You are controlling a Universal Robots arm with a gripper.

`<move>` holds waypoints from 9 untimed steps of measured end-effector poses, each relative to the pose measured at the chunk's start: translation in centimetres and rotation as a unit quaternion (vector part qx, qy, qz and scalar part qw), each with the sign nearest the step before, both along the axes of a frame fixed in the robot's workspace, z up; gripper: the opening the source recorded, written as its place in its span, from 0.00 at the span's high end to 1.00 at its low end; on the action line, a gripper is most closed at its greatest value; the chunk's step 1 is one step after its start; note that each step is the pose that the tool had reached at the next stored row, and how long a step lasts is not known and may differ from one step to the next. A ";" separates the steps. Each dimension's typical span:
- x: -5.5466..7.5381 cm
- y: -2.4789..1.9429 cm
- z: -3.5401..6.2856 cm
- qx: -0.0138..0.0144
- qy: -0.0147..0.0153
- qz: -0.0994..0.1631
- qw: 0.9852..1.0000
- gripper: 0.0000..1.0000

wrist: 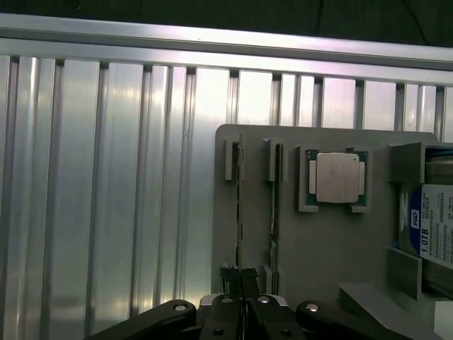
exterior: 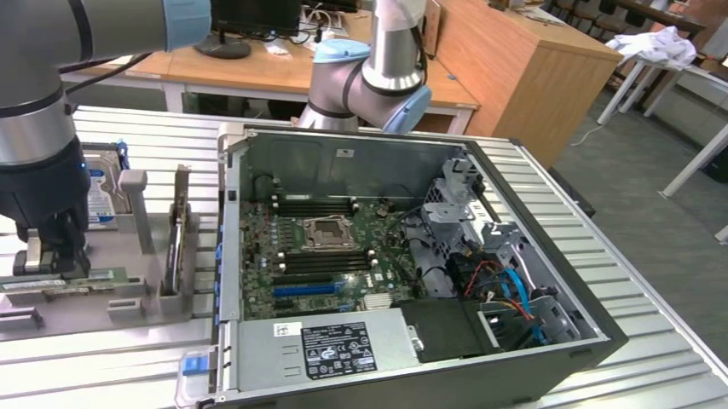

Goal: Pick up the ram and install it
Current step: 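Pick up the ram and move it above insertion slot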

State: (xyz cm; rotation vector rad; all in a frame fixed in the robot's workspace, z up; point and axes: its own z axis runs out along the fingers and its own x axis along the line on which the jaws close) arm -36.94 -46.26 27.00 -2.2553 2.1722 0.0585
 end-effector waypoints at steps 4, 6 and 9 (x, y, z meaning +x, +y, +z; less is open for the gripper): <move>0.0 0.00 0.56 0.000 0.000 0.000 1.000 0.88; 0.0 0.00 0.84 0.000 0.000 0.000 1.000 0.88; 0.0 0.00 1.23 0.000 0.000 0.000 1.000 0.88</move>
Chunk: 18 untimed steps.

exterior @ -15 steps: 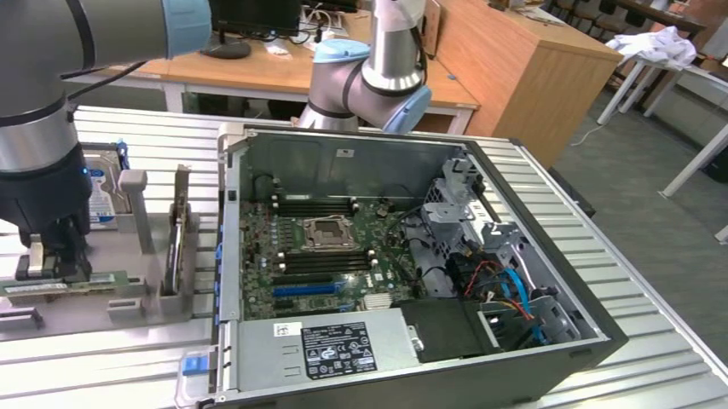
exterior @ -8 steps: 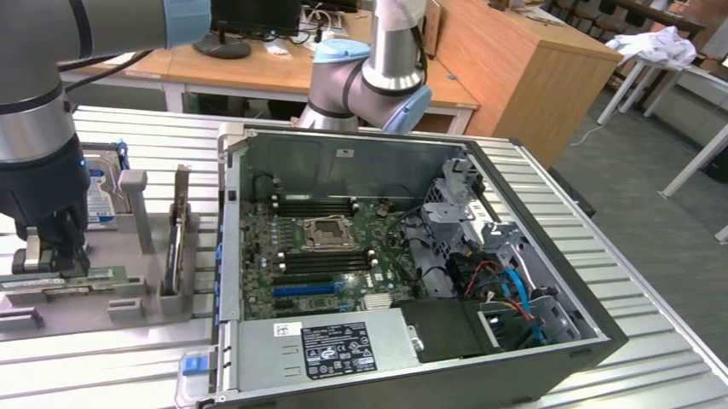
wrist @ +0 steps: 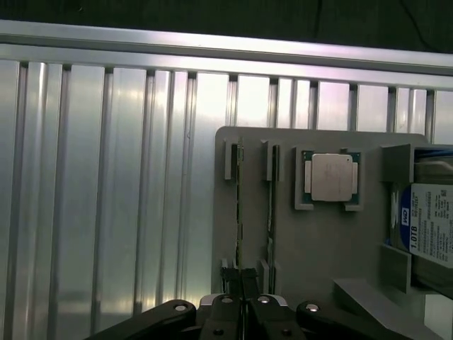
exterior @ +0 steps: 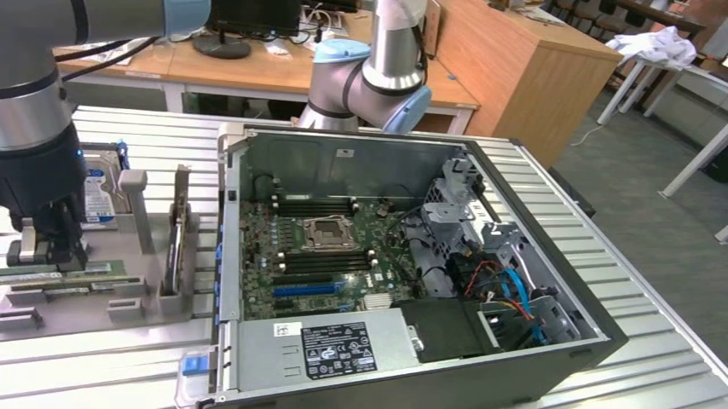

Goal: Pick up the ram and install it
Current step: 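Pick up the ram and move it above insertion slot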

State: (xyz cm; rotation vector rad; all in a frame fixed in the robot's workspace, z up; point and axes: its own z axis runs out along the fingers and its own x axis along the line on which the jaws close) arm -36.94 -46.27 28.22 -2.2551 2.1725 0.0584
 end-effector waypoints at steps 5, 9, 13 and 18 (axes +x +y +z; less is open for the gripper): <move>0.0 0.00 0.38 0.000 0.000 0.000 1.000 0.88; 0.0 0.00 0.85 0.000 0.000 0.000 1.000 0.88; 0.0 0.00 1.52 0.000 0.000 -0.001 1.000 0.88; 0.0 0.00 3.68 0.000 0.000 -0.003 1.000 0.88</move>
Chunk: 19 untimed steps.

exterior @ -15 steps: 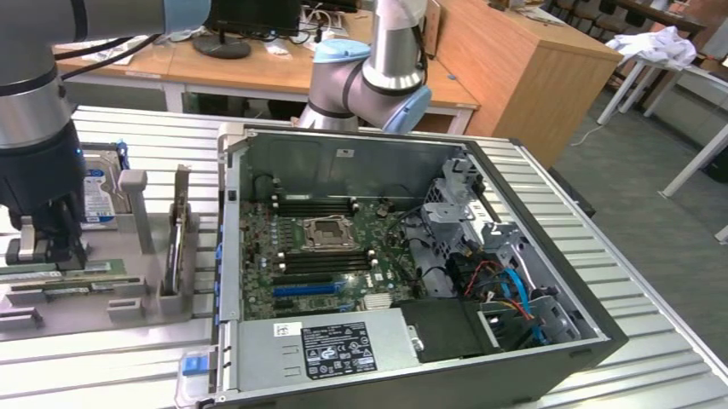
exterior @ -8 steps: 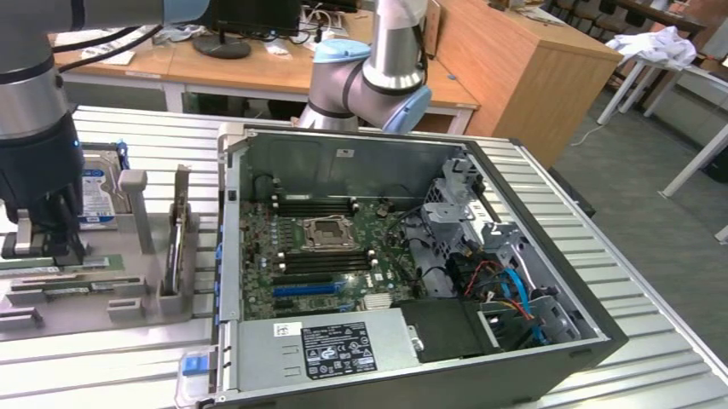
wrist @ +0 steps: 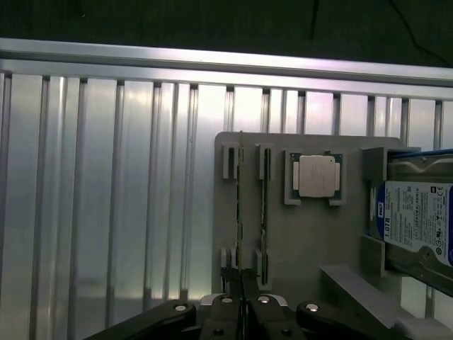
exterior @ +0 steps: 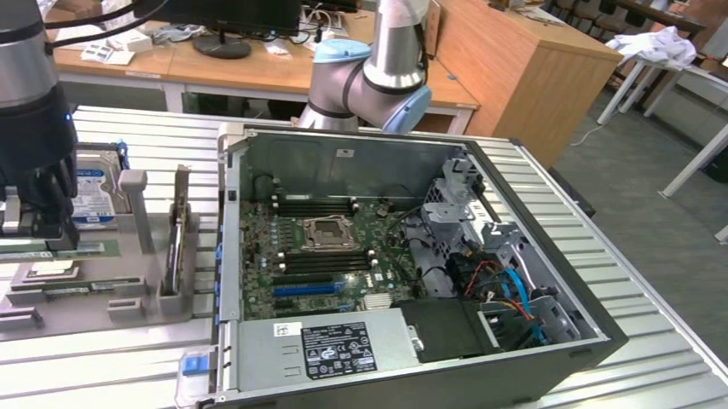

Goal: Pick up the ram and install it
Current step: 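Pick up the ram and move it above insertion slot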

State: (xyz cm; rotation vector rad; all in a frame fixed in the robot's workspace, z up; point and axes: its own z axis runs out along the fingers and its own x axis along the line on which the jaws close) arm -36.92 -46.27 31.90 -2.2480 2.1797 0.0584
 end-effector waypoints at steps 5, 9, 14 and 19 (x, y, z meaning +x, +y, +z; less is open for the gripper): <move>0.0 0.00 0.80 0.000 0.000 -0.001 1.000 0.88; 0.0 0.00 1.36 0.000 0.000 -0.001 1.000 0.88; 0.0 0.00 2.17 0.000 0.000 -0.002 1.000 0.88; 0.0 0.00 3.00 0.000 0.000 -0.002 1.000 0.88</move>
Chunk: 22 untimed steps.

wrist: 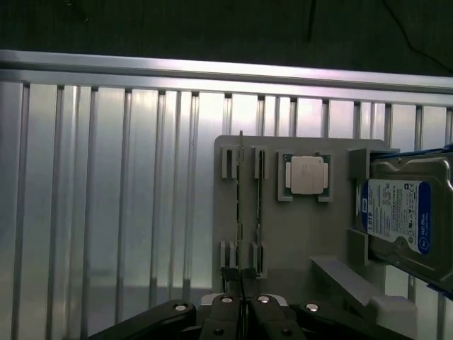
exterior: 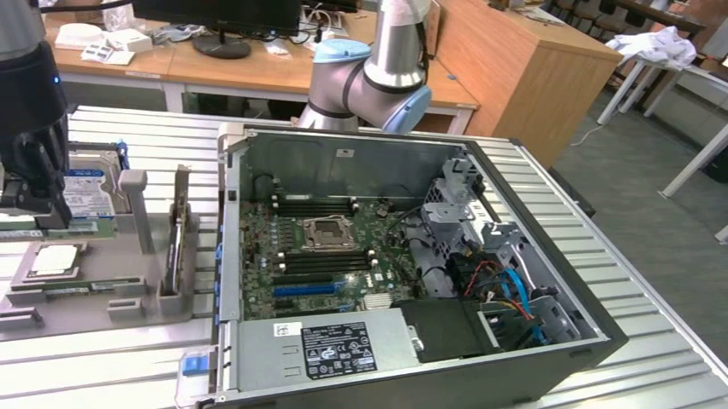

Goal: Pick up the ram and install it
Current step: 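Pick up the ram and move it above insertion slot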

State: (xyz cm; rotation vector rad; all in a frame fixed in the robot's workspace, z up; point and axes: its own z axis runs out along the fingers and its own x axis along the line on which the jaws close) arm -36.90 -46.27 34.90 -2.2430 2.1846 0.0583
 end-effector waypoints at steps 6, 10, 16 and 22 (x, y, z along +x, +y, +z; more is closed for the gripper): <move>0.0 0.00 0.69 0.000 0.000 0.000 1.000 0.88; 0.0 0.00 1.01 0.000 0.000 -0.001 1.000 0.88; 0.0 0.00 1.60 0.000 0.000 -0.001 1.000 0.88; 0.0 0.00 2.08 0.000 0.000 -0.001 1.000 0.88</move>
